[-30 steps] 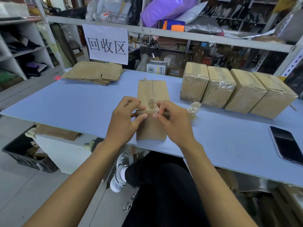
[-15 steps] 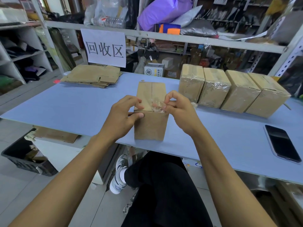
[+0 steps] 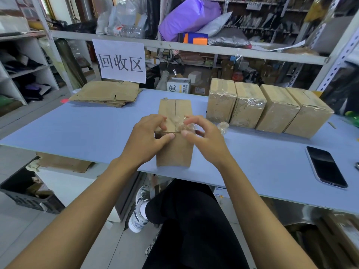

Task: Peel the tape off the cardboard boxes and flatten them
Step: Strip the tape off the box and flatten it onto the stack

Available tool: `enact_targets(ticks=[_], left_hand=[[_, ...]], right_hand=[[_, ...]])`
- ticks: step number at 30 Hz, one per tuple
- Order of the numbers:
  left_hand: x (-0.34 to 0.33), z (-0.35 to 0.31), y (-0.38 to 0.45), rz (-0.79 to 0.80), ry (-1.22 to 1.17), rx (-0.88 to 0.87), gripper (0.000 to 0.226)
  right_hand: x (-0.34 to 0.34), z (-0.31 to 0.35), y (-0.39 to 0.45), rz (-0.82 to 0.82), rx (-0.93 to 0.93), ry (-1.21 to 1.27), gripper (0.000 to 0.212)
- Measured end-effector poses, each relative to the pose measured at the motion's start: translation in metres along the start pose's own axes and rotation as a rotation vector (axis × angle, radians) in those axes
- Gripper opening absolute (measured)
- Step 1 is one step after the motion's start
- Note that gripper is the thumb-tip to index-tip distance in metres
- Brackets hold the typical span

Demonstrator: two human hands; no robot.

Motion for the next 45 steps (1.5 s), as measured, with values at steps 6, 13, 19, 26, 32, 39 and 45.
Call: enact_targets(ticks=[6,13,19,26,32,39,45], left_hand=[[-0.002,0.005,0.001,0.024,-0.026,0.043,0.022],[-0.003,0.004,0.001,0.020,-0.035,0.018,0.022],[-0.003,0.004,0.003,0.030,-0.024,0.017,0.021],[-0.005,-0.004,0.014,0.082,0.147,-0.006,0.031],[-0.024,-0.019,0.012,0.073,0.126,-0.153,0.025],[-0.019,-0.010,0.012,0.015,0.105,-0.160,0.021],[-0.019,-0.009,0.013,0.043,0.092,-0.161,0.021]], right_hand=[[0.002,-0.013,0.003,-0.057,0.018,-0.058,0.026],[0.005,0.000,0.013,0.000,0.042,-0.080,0.034],[0.019,-0.004,0.025,-0.029,-0.019,-0.009,0.022],[0.013,-0.016,0.004,-0.167,-0.048,0.081,0.029],[0.017,-0.019,-0.004,-0.153,0.041,0.022,0.004],[0.017,-0.016,0.008,-0.045,0.019,0.112,0.016],[0.021,-0.029,0.006,-0.028,-0.076,0.389,0.009]])
Point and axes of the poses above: each hand's wrist, its own y-axis towards the middle knuckle, its own x-axis out of the back of the hand, z = x × y, the point moved 10 cm from there along y, towards the middle knuckle, and after that the axes turned 4 degrees about y, right-handed, at the moved point
